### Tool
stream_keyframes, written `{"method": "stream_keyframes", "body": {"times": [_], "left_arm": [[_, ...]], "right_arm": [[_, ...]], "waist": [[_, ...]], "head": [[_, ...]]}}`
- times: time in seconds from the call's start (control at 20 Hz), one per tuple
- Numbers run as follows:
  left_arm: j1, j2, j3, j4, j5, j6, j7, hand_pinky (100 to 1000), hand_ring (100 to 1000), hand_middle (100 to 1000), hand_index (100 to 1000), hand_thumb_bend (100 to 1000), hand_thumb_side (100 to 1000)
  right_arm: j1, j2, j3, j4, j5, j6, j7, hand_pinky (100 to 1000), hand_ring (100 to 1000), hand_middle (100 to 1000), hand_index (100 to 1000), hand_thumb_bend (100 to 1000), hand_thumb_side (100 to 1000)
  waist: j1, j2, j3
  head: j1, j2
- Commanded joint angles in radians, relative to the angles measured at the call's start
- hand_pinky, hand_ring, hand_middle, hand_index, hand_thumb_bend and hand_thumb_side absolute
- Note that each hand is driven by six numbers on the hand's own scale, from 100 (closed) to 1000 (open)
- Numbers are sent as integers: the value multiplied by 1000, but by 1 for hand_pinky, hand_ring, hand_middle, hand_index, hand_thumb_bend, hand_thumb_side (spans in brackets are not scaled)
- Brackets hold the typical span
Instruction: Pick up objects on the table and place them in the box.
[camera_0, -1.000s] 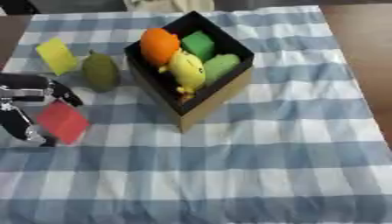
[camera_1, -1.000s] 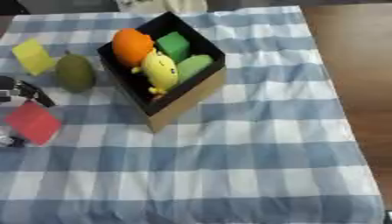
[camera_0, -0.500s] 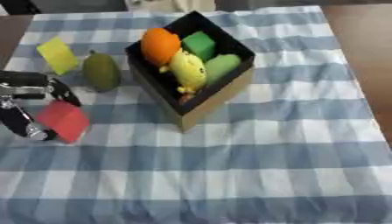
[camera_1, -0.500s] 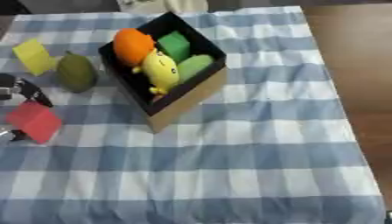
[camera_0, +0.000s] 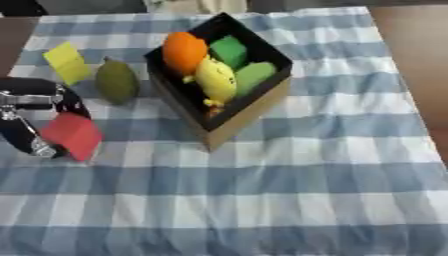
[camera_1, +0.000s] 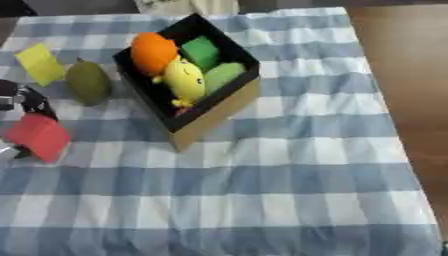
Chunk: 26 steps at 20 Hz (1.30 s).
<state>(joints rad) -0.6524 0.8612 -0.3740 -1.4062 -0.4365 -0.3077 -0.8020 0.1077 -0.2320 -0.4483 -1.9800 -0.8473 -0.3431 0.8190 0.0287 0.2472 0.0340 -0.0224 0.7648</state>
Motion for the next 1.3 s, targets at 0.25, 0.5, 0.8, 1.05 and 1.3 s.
{"method": "stream_keyframes", "body": {"times": [0.25,0.5,0.8,1.05,1.3], "left_arm": [[-91,0,77,-123,-69,-99,-45,731,644,471,631,239,100],[-227,-123,72,-167,-164,-89,28,730,628,467,621,265,100],[-396,-394,52,-69,-294,-81,115,726,623,465,626,209,100],[-477,-545,41,72,-363,-98,157,737,633,475,643,198,100],[-506,-655,69,195,-442,-100,204,747,645,484,660,194,100]], "right_arm": [[6,-14,-6,-20,-3,-90,88,1000,1000,354,992,100,475],[12,-26,-4,-20,-22,-96,88,1000,1000,363,990,100,477],[17,-32,1,-20,-43,-98,88,1000,1000,366,989,100,476],[11,-31,4,-20,-43,-92,88,1000,1000,363,990,100,476],[2,-29,10,-20,-47,-89,88,1000,1000,363,991,100,475]], "waist": [[1,-18,6],[2,-28,10],[-5,-37,1],[-6,-33,-10],[-11,-24,-26]], "head": [[-9,5],[-15,5],[-5,5],[-16,5],[-15,5]]}}
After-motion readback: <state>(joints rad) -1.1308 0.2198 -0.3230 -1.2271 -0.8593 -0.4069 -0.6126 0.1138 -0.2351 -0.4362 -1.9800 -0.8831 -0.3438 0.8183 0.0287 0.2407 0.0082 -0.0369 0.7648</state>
